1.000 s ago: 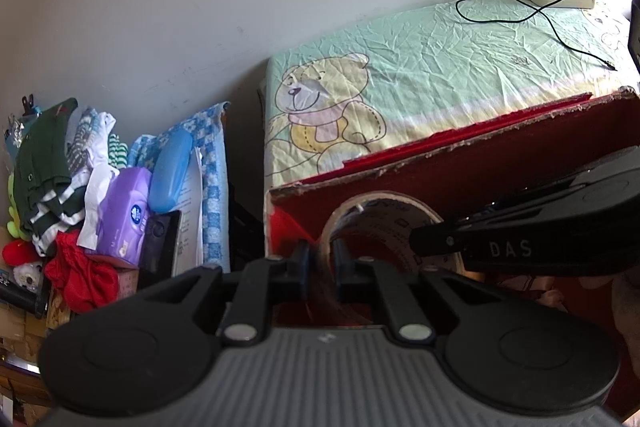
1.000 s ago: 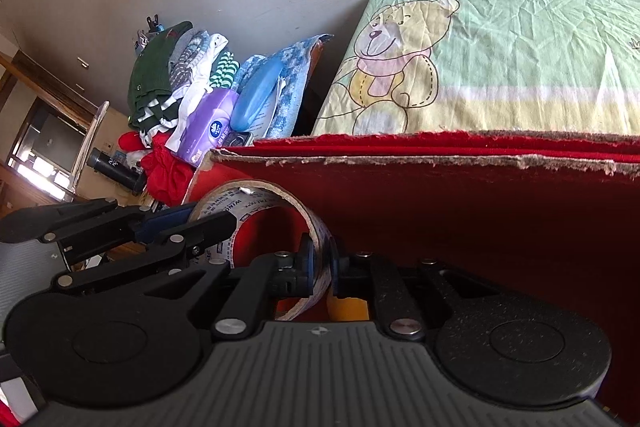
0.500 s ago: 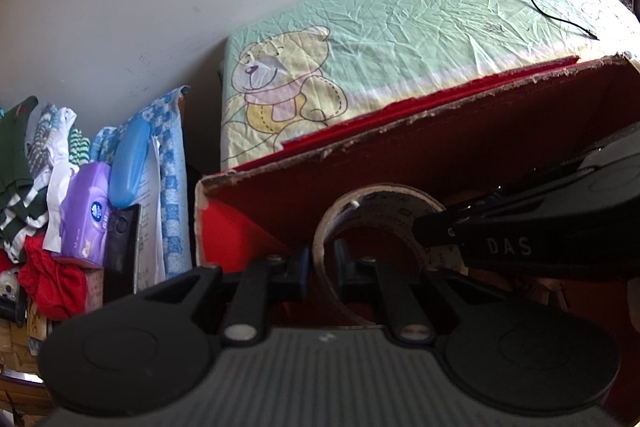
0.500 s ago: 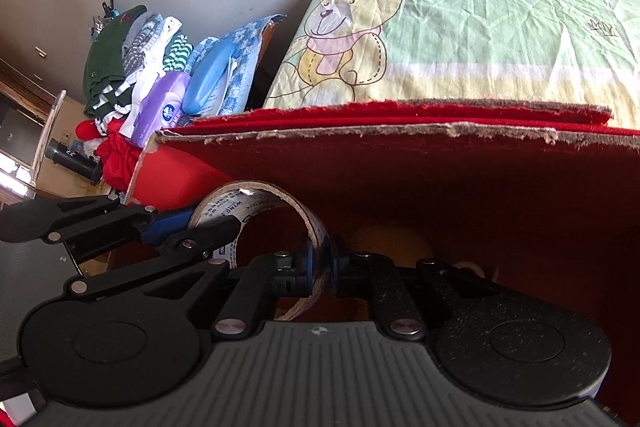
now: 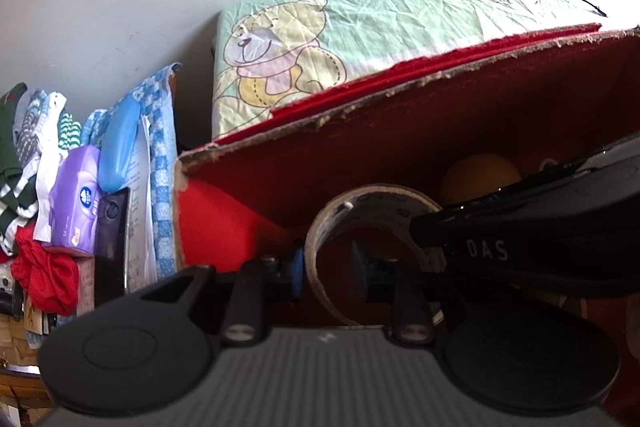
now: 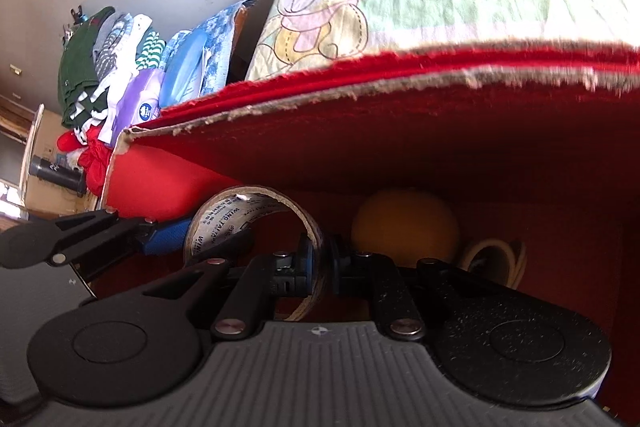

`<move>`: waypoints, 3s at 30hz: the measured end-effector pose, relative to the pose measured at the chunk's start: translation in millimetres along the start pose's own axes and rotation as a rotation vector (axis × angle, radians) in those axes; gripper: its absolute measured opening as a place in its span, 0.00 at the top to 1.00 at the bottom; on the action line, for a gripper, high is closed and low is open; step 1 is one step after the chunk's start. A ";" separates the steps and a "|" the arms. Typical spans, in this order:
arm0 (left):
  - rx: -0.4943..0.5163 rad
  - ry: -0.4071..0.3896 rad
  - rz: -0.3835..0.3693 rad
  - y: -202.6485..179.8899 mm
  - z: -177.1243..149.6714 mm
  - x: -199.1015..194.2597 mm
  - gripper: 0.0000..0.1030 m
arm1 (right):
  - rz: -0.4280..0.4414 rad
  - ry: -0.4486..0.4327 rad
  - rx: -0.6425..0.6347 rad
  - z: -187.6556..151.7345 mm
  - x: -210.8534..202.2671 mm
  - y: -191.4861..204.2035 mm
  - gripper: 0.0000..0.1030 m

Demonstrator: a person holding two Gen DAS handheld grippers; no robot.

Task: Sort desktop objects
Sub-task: 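Lower the tape roll into the box with the right gripper, then open the right gripper to release the tape roll in the box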

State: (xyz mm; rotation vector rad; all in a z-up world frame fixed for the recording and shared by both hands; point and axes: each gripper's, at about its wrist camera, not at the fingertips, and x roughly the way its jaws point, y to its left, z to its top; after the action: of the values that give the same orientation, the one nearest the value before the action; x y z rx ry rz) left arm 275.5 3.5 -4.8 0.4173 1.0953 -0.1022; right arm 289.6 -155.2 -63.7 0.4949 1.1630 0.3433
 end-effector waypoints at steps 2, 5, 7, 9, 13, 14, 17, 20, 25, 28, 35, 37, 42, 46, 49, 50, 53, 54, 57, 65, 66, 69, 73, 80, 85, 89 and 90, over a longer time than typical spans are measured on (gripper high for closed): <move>0.003 0.002 0.003 -1.0 -0.1 -0.1 0.71 | 0.016 -0.003 0.027 -1.0 -0.9 -3.3 0.89; 0.003 0.000 -0.002 -0.6 -0.4 -0.6 0.69 | 0.027 -0.007 0.047 -3.2 -2.8 -5.6 0.88; 0.006 0.002 -0.001 -1.4 -0.3 -0.5 0.68 | 0.034 -0.008 0.050 -4.2 -3.7 -5.9 0.88; 0.009 0.003 0.001 -2.2 -0.5 -0.7 0.67 | 0.054 -0.007 0.071 -5.1 -4.0 -9.7 0.87; 0.013 -0.001 0.006 -3.2 -1.5 -1.4 0.65 | 0.084 -0.001 0.096 -4.4 -3.7 -14.6 0.84; 0.017 0.001 0.010 -4.0 -1.4 -1.0 0.65 | 0.087 0.001 0.091 -4.2 -3.7 -13.9 0.83; 0.026 0.006 0.018 -6.1 -1.0 -0.2 0.64 | 0.098 0.002 0.086 -3.9 -4.1 -13.5 0.79; 0.026 0.002 0.010 -5.7 -1.7 -0.6 0.63 | 0.099 0.001 0.084 -4.5 -5.1 -13.2 0.79; 0.017 0.002 -0.017 -3.3 -3.7 -1.5 0.62 | 0.089 -0.010 0.072 -5.5 -7.8 -10.9 0.77; 0.018 0.000 -0.018 -4.3 -4.0 -2.2 0.62 | 0.096 -0.003 0.081 -5.7 -8.8 -11.8 0.75; 0.013 -0.001 -0.031 -5.2 -5.5 -3.6 0.60 | 0.100 0.013 0.092 -6.4 -12.2 -11.6 0.73; 0.016 -0.002 -0.038 -5.6 -6.2 -4.3 0.59 | 0.089 0.019 0.074 -6.5 -14.8 -9.4 0.73; 0.015 -0.005 -0.049 -5.4 -5.8 -5.0 0.58 | 0.093 0.028 0.088 -6.3 -18.0 -11.4 0.73; 0.009 -0.011 -0.061 -4.4 -6.0 -6.5 0.58 | 0.134 0.036 0.157 -6.3 -15.9 -23.9 0.73; 0.001 -0.023 -0.070 -3.3 -7.1 -9.4 0.58 | 0.158 0.040 0.207 -8.2 -12.3 -32.6 0.75; -0.005 -0.032 -0.077 -1.8 -7.9 -11.0 0.58 | 0.159 0.039 0.211 -8.3 -11.7 -33.3 0.75; -0.032 -0.053 -0.112 5.4 -8.9 -13.3 0.58 | 0.154 0.036 0.172 -10.2 -13.2 -27.9 0.75; -0.039 -0.062 -0.121 6.5 -9.6 -15.1 0.58 | 0.162 0.047 0.162 -10.7 -12.5 -26.9 0.75; -0.035 -0.073 -0.130 6.0 -11.0 -17.0 0.60 | 0.184 0.070 0.152 -8.9 -7.9 -24.3 0.77; -0.030 -0.106 -0.111 5.6 -11.1 -19.2 0.62 | 0.207 0.034 0.144 -9.5 -16.3 -22.5 0.78; -0.031 -0.112 -0.111 5.9 -11.3 -20.2 0.62 | 0.212 0.014 0.144 -10.2 -19.9 -24.3 0.78; -0.047 -0.152 -0.122 9.4 -12.8 -28.3 0.60 | 0.231 -0.042 0.165 -10.0 -27.5 -29.8 0.78; -0.052 -0.204 -0.179 9.0 -16.3 -48.1 0.60 | 0.226 -0.075 0.179 -9.8 -32.0 -34.0 0.78; 0.026 -0.194 -0.321 -12.2 -18.3 -60.5 0.66 | 0.211 -0.106 0.181 -7.8 -33.6 -30.5 0.79; 0.062 -0.149 -0.352 -28.1 -18.0 -53.4 0.66 | 0.200 -0.118 0.178 -6.5 -34.2 -28.9 0.79; 0.048 -0.063 -0.399 -26.7 -20.4 -39.3 0.66 | 0.194 -0.124 0.164 -6.6 -35.7 -27.1 0.79; 0.042 -0.039 -0.407 -26.4 -21.0 -35.1 0.66 | 0.193 -0.124 0.162 -6.3 -35.5 -26.2 0.79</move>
State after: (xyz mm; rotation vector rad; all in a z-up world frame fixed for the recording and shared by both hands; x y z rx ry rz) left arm 234.1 -17.2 10.6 0.2235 1.1292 -0.4915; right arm 271.0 -193.9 -51.9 0.7636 1.0292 0.3806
